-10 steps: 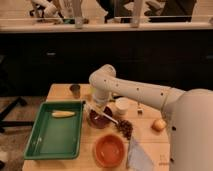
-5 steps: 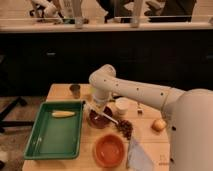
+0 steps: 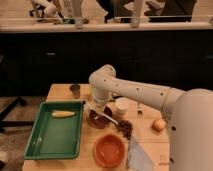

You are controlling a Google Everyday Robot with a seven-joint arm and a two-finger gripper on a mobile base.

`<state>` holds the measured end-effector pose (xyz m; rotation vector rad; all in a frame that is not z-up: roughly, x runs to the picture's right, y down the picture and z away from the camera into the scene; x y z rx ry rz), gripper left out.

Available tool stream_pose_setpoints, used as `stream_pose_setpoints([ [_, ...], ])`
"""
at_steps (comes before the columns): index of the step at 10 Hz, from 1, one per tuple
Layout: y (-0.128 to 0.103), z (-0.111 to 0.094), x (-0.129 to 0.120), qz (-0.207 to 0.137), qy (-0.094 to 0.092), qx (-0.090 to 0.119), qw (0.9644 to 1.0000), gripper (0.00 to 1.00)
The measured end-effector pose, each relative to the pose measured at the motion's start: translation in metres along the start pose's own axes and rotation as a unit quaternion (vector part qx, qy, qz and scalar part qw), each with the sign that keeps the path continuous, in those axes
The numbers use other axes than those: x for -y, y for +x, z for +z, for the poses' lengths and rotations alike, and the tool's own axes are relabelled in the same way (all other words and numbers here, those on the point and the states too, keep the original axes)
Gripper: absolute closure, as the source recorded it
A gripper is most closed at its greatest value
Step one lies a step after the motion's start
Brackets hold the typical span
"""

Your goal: Place brush in purple bowl

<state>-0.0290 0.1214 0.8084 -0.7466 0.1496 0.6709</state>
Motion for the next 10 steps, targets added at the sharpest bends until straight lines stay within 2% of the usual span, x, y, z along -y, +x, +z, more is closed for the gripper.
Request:
stream_pose_setpoints([
  [4,0.0003,0.0001,0.0003,0.000,0.000,0.000,1.0000,0.35],
  [5,0.0003,0.0002,0.0003,0.000,0.000,0.000,1.0000,0.29],
  [10,0.0002,0.0001,0.0003,0.000,0.000,0.000,1.0000,0.26],
])
